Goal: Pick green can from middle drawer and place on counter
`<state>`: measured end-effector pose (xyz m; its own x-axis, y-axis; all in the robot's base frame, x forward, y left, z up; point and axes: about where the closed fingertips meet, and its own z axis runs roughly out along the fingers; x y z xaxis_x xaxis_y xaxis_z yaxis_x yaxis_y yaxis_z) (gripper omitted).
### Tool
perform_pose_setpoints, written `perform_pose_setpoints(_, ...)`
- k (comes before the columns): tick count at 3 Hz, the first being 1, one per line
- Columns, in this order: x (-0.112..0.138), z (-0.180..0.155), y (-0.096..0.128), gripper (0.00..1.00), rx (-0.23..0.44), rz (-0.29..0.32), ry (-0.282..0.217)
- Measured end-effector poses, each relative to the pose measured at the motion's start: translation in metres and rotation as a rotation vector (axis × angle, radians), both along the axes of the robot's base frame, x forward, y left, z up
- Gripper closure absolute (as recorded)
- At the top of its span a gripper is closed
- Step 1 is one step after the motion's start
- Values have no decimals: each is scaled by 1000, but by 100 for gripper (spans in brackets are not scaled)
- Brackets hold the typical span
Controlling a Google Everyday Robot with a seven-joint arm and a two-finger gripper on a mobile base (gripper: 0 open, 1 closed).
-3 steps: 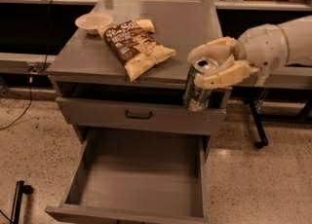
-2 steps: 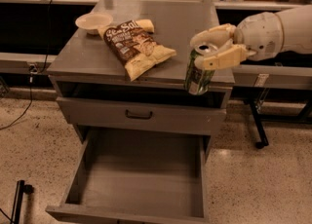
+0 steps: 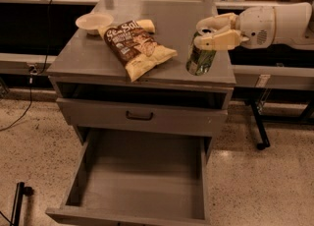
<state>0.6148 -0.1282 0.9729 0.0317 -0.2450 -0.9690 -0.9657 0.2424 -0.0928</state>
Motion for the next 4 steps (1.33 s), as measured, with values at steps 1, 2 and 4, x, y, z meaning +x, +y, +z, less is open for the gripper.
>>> perform_pose_setpoints(1,0,0,0,100,0,0,0)
perform_pose_setpoints(2,5,-7,4,100,-35,5,14)
perform_pose_setpoints(4,24,-22,6,100,-53,-19,48)
